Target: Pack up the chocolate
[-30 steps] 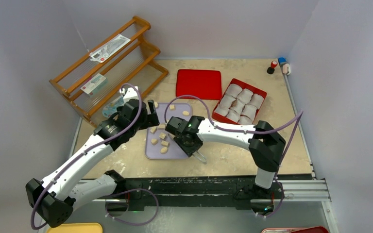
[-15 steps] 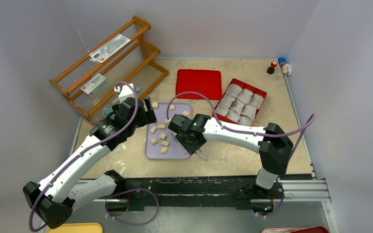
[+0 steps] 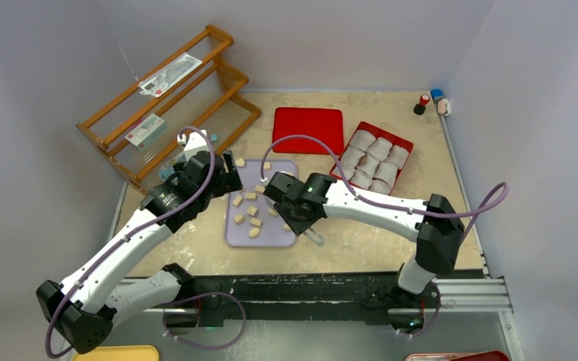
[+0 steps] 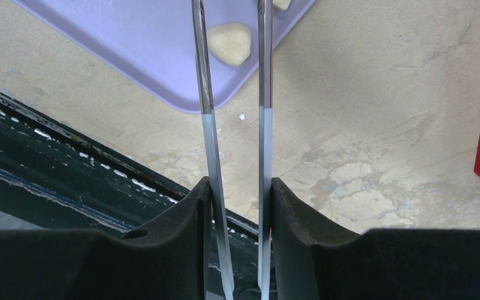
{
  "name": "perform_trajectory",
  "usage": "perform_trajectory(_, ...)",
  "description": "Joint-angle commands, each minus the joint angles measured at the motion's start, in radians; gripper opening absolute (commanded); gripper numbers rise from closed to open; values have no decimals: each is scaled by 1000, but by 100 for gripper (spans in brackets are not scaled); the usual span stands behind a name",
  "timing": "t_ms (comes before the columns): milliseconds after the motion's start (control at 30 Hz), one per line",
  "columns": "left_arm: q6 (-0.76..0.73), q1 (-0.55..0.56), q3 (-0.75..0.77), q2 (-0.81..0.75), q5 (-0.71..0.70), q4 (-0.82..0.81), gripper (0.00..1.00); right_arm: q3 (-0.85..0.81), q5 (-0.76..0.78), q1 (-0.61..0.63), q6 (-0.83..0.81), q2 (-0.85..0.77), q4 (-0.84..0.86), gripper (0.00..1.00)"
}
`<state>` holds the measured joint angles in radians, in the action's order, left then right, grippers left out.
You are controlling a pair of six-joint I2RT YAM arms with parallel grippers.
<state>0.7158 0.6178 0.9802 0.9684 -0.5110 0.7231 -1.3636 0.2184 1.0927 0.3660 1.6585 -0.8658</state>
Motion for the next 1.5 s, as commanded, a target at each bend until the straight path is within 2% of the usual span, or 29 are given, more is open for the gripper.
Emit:
perform_trajectory(0, 17, 6, 43, 3, -21, -4, 97, -38, 6, 3, 12, -21, -27, 0)
perform_trajectory(133, 20, 6, 39, 1, -23, -2, 97, -27, -3, 3, 13, -16, -15, 1)
perform_trajectory(300, 26, 6, 32, 0, -21, -1, 97, -21, -8, 3, 8, -6, -15, 13)
perform_trajectory(600, 42, 5, 26, 4, -20, 0, 97, 1, -48, 2, 5, 33, -1, 24)
perform_trajectory(767, 49, 6, 20, -1, -19, 2, 97, 21, -70, 3, 0, 42, 5, 34)
perform_trajectory(1200, 59, 5, 19, 6, -14, 1, 97, 37, -66, 3, -11, 71, 15, 40)
perform_trajectory(1467, 65, 6, 15, 13, -7, 0, 97, 47, -53, 2, -13, 76, 20, 41)
